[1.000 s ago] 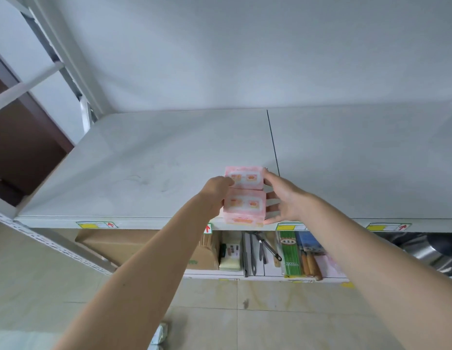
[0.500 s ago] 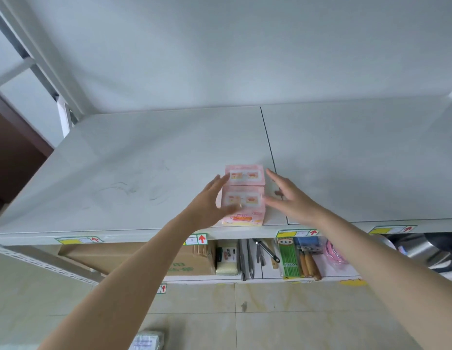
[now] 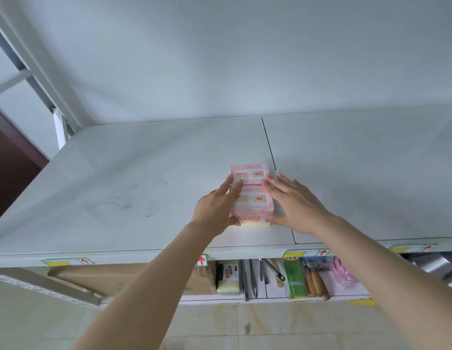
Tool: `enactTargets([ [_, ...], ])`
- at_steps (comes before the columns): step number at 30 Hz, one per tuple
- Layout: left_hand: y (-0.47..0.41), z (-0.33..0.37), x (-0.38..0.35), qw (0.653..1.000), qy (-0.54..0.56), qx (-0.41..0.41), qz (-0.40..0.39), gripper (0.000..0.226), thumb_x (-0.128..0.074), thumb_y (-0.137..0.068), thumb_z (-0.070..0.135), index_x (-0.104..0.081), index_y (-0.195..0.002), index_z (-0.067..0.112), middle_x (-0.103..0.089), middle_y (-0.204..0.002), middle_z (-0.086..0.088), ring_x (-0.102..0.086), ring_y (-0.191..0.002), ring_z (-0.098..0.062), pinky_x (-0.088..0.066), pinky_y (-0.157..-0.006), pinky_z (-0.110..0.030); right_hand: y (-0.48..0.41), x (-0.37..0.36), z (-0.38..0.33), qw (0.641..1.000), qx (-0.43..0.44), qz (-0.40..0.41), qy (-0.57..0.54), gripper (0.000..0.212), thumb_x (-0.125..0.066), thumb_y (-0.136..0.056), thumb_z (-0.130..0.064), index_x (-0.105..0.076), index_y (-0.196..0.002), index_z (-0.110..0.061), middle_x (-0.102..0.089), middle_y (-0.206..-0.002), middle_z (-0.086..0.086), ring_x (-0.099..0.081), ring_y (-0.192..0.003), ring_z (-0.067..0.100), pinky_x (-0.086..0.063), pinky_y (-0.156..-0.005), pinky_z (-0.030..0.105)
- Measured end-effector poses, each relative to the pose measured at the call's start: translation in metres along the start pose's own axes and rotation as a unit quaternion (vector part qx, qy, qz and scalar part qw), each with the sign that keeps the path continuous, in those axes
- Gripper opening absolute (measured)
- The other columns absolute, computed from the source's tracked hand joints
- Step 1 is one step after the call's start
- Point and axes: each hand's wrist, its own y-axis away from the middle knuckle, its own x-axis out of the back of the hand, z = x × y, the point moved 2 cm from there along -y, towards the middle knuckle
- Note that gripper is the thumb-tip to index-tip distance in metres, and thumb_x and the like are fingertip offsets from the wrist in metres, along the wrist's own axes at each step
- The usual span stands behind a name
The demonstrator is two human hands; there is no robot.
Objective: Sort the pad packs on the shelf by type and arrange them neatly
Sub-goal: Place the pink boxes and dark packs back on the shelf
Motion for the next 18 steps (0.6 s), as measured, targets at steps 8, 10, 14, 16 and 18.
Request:
enactTargets([
  [8,-0.045,-0.005,0.015,1.0,0.0,0.021,0.019,0.089,-0.07,-0.078,0.039,-0.013,-0.146,0.029,-0.007,-0.156,0.017,-0.053,-0.119,-0.025,-0.049,-0.084,-0.036,-0.046,0.011,0.016,1.0,-0.004,0.028,-0.008,0.078,-0.058,-0.087,-0.04,-0.014,-0.148,-0.017,-0.008,-0.158,-0.001,-0.005,-0.146,0.017,-0.011,-0.118,0.034],
  [10,-0.055,-0.006,0.015,0.999,0.0,0.023,0.025,0.087,-0.071,-0.078,0.035,-0.016,-0.145,0.028,-0.01,-0.156,0.017,-0.054,-0.116,-0.026,-0.05,-0.084,-0.037,-0.056,0.015,0.019,1.0,-0.003,0.025,-0.007,0.079,-0.059,-0.087,-0.036,-0.015,-0.148,-0.015,-0.008,-0.158,0.001,-0.006,-0.146,0.018,-0.012,-0.117,0.033],
  [14,-0.074,-0.01,0.014,0.999,0.007,0.032,0.023,0.088,-0.07,-0.08,0.029,-0.013,-0.147,0.029,-0.007,-0.157,0.013,-0.053,-0.118,-0.028,-0.048,-0.089,-0.038,-0.068,0.023,0.024,1.0,-0.009,0.004,-0.024,0.078,-0.059,-0.088,-0.029,-0.011,-0.148,-0.012,-0.002,-0.158,0.003,-0.007,-0.145,0.015,-0.011,-0.117,0.029],
  [16,-0.08,-0.011,0.016,0.999,-0.011,0.03,0.028,0.088,-0.07,-0.08,0.033,-0.013,-0.147,0.029,-0.008,-0.157,0.012,-0.054,-0.117,-0.027,-0.048,-0.09,-0.038,-0.071,0.027,0.026,1.0,-0.011,-0.007,-0.026,0.077,-0.057,-0.09,-0.027,-0.008,-0.148,-0.011,0.001,-0.158,0.003,-0.007,-0.145,0.015,-0.01,-0.115,0.027],
  [18,-0.086,-0.011,0.018,0.998,-0.046,0.028,0.031,0.089,-0.068,-0.079,0.042,-0.012,-0.147,0.029,-0.01,-0.157,0.011,-0.055,-0.114,-0.027,-0.047,-0.085,-0.035,-0.075,0.029,0.027,1.0,-0.01,-0.019,-0.02,0.077,-0.054,-0.091,-0.027,-0.006,-0.148,-0.01,0.003,-0.158,0.004,-0.007,-0.145,0.017,-0.009,-0.114,0.025],
])
